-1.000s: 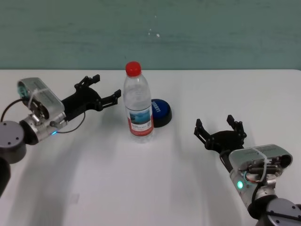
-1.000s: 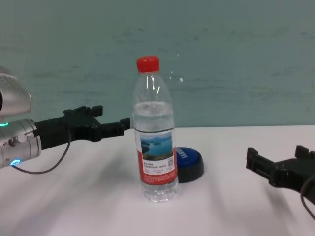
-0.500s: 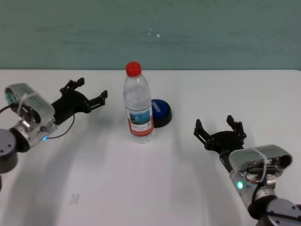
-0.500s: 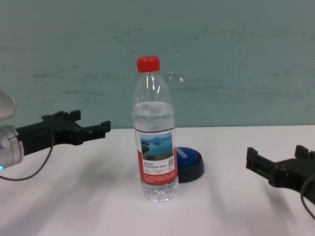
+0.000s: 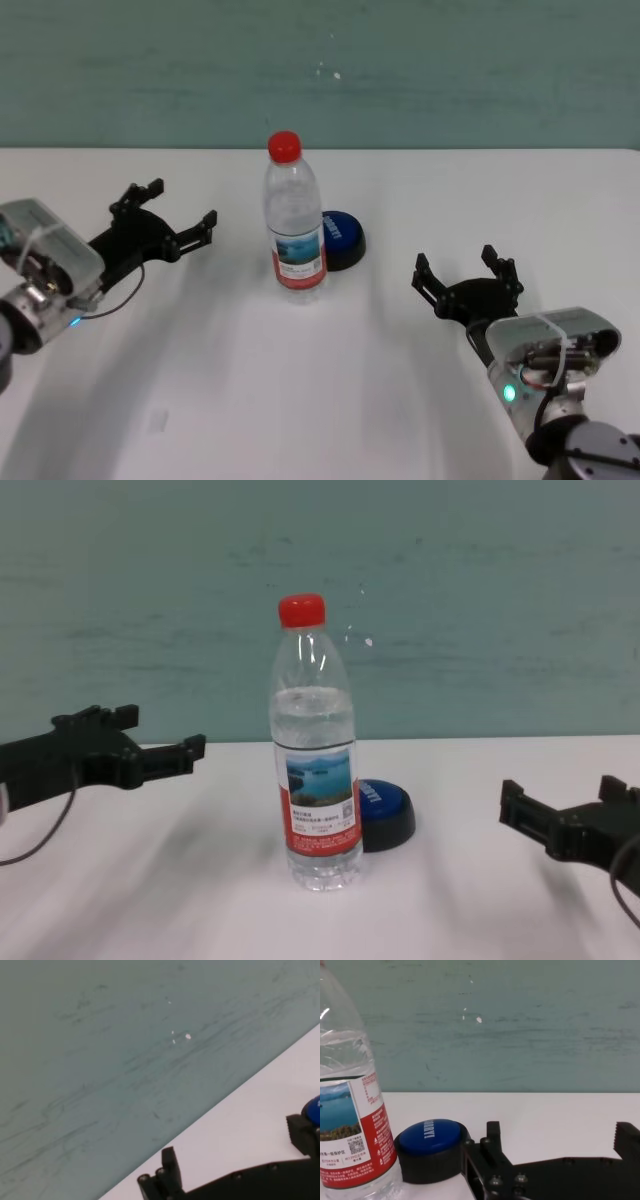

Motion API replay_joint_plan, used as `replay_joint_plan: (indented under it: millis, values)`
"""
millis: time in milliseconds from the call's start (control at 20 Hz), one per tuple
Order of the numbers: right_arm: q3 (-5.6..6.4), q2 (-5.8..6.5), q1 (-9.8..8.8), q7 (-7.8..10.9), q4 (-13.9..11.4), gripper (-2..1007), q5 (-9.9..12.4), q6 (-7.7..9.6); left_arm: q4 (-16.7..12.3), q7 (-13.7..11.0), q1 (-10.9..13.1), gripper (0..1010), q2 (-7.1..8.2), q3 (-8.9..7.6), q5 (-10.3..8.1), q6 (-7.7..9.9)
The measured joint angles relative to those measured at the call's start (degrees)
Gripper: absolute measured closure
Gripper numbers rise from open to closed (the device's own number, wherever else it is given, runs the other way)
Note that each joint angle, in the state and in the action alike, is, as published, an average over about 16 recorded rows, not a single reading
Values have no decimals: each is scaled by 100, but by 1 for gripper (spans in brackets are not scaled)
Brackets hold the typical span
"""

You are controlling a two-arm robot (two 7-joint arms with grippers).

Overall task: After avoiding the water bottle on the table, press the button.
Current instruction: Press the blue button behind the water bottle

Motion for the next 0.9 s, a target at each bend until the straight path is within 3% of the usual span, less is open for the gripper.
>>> replay_joint_plan:
  millis: [450,900]
  values:
    - [0,0,0,0,0,1,0,0,-1232,323,899,10,170,-222,168,434]
    - [0,0,0,0,0,1,0,0,-1984,672,1555,10,7,-439,295,723]
